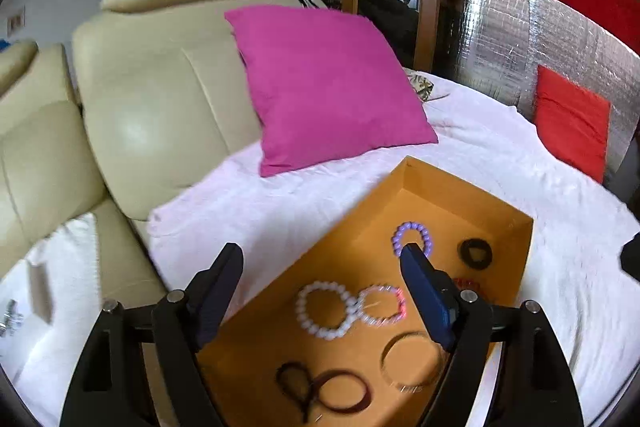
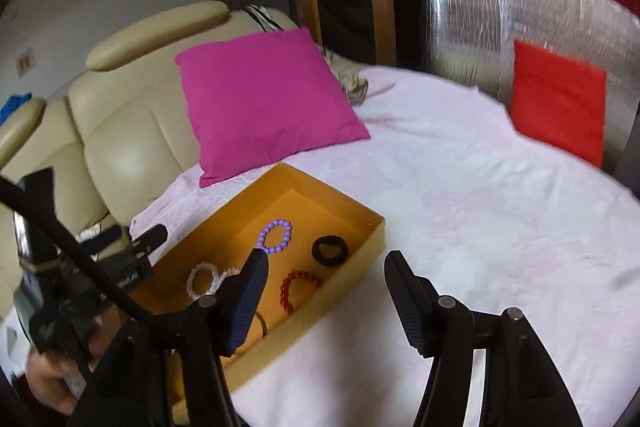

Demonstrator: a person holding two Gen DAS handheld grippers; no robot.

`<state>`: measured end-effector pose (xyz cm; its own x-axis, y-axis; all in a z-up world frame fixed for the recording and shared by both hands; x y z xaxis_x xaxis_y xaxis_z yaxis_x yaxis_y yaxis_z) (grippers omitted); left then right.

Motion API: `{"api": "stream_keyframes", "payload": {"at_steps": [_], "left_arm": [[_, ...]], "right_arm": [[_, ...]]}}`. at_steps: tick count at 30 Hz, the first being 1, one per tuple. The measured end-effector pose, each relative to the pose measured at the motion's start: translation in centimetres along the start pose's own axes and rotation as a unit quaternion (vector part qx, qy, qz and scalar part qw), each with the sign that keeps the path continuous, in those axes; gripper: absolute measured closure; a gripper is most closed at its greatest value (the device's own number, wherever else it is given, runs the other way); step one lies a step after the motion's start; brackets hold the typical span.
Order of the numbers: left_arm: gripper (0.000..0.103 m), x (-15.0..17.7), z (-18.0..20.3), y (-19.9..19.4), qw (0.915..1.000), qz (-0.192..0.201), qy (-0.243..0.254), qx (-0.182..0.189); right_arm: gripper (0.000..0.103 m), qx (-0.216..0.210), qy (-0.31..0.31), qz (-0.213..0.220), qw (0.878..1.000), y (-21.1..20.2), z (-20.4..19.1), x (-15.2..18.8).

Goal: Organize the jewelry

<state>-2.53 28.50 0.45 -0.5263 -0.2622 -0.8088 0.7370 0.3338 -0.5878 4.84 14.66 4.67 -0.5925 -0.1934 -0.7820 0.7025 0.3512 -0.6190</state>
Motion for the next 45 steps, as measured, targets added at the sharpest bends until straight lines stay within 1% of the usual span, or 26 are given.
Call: {"api": "stream_keyframes", "payload": {"at_steps": [2, 4, 7, 11, 14, 16, 19, 22, 25, 28, 34, 45], "left_arm": [[0.021, -0.3, -0.5, -2.2, 0.9996, 0.016, 0.014, -0.019], [0.021, -0.5, -1.2, -4.7, 0.9982, 0.038, 0.024, -0.041], [0.021, -0.9, -2.2, -8.4, 0.995, 0.066, 0.037, -0.065], [0.021, -1.1, -2.9, -12.5, 0.9913, 0.09, 0.047, -0.084], [0.019, -1.2, -2.8, -14.9, 0.9916, 0.079, 0.053, -0.088], [0.018, -1.2, -2.6, -16.4, 0.9928, 0.074, 0.054, -0.078], [0.017, -1.0, -2.4, -18.5, 0.9925, 0.083, 0.047, -0.077], [0.016, -1.1, -2.3, -20.3, 0.9936, 0.084, 0.038, -0.066], [0.016, -1.3, -2.2, -21.7, 0.994, 0.092, 0.025, -0.054], [0.015, -1.3, -2.3, -23.1, 0.9935, 0.101, 0.015, -0.05], [0.014, -1.0, -2.2, -25.2, 0.9898, 0.124, 0.025, -0.066], [0.014, -0.4, -2.8, -26.1, 0.99, 0.119, 0.029, -0.07]], "right_arm": [[0.037, -0.001, -0.008, 0.006, 1.0, -2.0, -0.7, 0.3], [0.037, -0.011, -0.009, 0.01, 1.0, -3.7, -1.6, 0.8], [0.036, -0.016, -0.014, 0.003, 1.0, -6.0, -3.2, 1.9], [0.036, -0.012, -0.02, 0.005, 1.0, -8.4, -4.6, 3.6], [0.036, -0.007, -0.021, 0.006, 1.0, -9.9, -5.2, 4.4], [0.036, -0.007, -0.017, 0.011, 1.0, -10.9, -5.5, 4.8], [0.036, -0.008, -0.015, 0.017, 1.0, -12.4, -5.9, 5.3], [0.036, -0.01, -0.011, 0.025, 1.0, -14.0, -6.1, 5.7], [0.035, -0.006, -0.011, 0.032, 0.999, -15.4, -6.1, 6.0], [0.035, 0.002, -0.004, 0.035, 0.999, -16.5, -6.0, 6.2], [0.035, 0.006, -0.008, 0.036, 0.999, -18.2, -6.8, 6.7], [0.033, 0.003, -0.01, 0.049, 0.999, -20.6, -8.2, 6.7]]}}
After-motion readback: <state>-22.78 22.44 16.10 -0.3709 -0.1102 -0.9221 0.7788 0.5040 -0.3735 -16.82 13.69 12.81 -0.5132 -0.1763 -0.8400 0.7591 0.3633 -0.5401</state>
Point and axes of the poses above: each gripper's, at about its wrist camera, not at the fingertips, and y roughly the way its jaws point, z to its right, x to its underside, the point moved 2 cm from there along y, roughly the way its jaws point, and after that the axes turned 4 degrees about z, right-handed, at the moved point
